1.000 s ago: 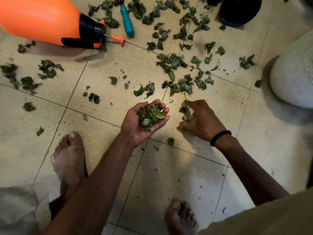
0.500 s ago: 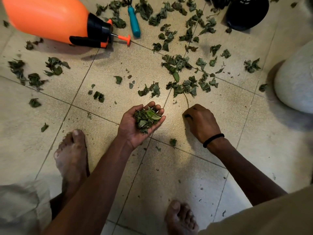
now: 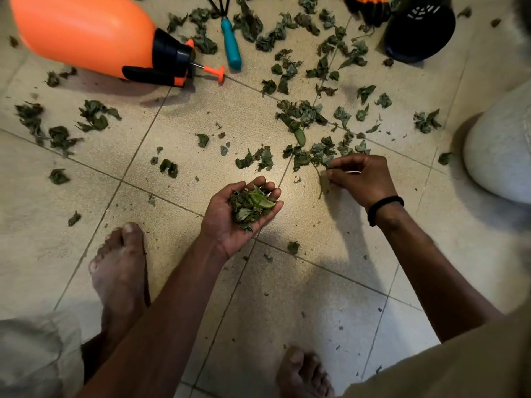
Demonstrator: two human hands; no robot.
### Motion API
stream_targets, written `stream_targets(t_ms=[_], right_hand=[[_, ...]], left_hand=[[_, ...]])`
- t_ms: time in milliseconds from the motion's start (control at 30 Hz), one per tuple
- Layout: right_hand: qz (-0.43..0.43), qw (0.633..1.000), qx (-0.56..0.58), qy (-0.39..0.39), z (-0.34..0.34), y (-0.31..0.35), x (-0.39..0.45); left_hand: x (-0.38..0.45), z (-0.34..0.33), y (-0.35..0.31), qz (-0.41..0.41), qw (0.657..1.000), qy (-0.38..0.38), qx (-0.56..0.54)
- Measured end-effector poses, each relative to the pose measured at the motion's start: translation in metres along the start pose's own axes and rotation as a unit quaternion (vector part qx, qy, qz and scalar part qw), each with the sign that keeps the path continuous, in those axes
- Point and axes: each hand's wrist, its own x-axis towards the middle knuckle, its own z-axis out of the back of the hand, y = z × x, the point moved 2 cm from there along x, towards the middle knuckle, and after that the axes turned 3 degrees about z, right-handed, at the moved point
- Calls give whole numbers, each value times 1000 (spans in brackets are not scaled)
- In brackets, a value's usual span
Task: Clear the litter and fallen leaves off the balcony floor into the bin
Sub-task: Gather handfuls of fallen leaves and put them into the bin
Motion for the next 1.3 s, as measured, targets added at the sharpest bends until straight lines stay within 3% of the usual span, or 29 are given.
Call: stream_targets(t_ms=[133,233,367,433,500,600,667,733,900,1033,1300], right_hand=[[97,973,-212,1,-24,5,9],[176,914,-365,3,-46,6,8],[181,859,-480,4,-56,15,4],[184,865,-466,2,-56,17,9],[165,900,-404,1,-52,17,17],[56,966,-248,40,-33,13,25],[-16,991,-112,67,-18,13,15],[-18,991,-67,111,-13,18,-10],[97,950,-217,201,-44,3,-83],[179,941,-212,195,-62,-19,-101],[122,978,-130,111,-68,-22,-104]], left_hand=[[-1,-2,0,-6,1000,1,-7],[-5,-2,-3,-16,1000,1,-10],[-11,5,-12,-36,999,-10,-18],[-13,8,-15,-41,999,-12,-25],[-14,9,-16,-45,999,-13,-28],[-13,9,-16,-47,998,-15,-28],[-14,7,-17,-49,998,-16,-29],[-13,6,-19,-51,998,-14,-32],[-11,7,-16,-46,999,-18,-24],[-13,12,-19,-51,998,-15,-24],[-23,15,-44,-95,994,-10,-49]])
